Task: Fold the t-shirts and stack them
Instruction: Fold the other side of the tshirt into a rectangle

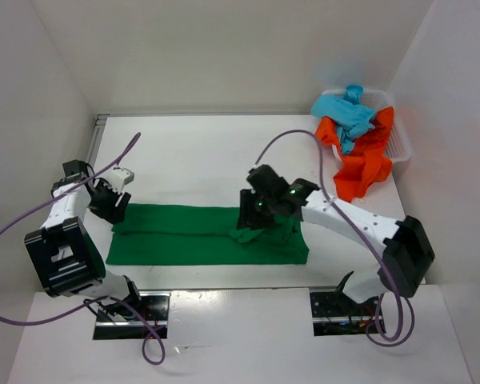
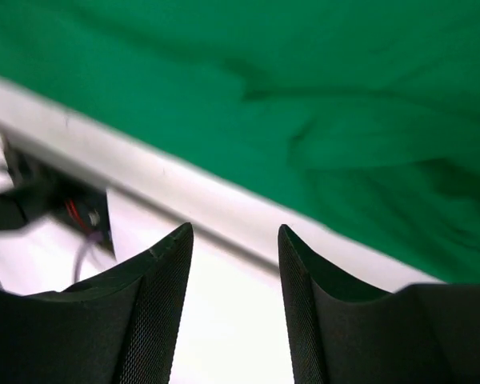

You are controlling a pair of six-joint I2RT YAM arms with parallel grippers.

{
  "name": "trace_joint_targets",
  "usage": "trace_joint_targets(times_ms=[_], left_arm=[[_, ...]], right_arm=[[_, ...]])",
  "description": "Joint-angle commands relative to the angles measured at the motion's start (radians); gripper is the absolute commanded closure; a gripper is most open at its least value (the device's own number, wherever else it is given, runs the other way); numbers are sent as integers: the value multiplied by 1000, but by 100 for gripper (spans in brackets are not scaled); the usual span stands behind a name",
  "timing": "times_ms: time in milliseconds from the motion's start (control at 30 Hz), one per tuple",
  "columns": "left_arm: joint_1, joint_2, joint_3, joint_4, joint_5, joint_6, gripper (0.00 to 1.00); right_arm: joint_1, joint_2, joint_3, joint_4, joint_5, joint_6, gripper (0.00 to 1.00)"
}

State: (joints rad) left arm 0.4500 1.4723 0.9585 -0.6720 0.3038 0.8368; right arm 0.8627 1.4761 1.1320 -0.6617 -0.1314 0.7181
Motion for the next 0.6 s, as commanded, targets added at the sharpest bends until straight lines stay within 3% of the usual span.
trace_joint_targets(times_ms=[0, 67, 267, 567], left_arm=[[-26, -18, 20, 18, 61, -4, 28], [-53, 19, 42, 28, 49, -22, 28], [-53, 74, -9, 37, 29, -31, 26], [-53, 74, -82, 80, 0, -22, 26]], right_arm=[[-111, -85, -70, -84, 116, 59, 48], [-171, -94, -125, -108, 173, 93, 46], [-183, -108, -227, -130, 210, 173, 34], [-205, -33, -262, 20, 210, 172, 34]])
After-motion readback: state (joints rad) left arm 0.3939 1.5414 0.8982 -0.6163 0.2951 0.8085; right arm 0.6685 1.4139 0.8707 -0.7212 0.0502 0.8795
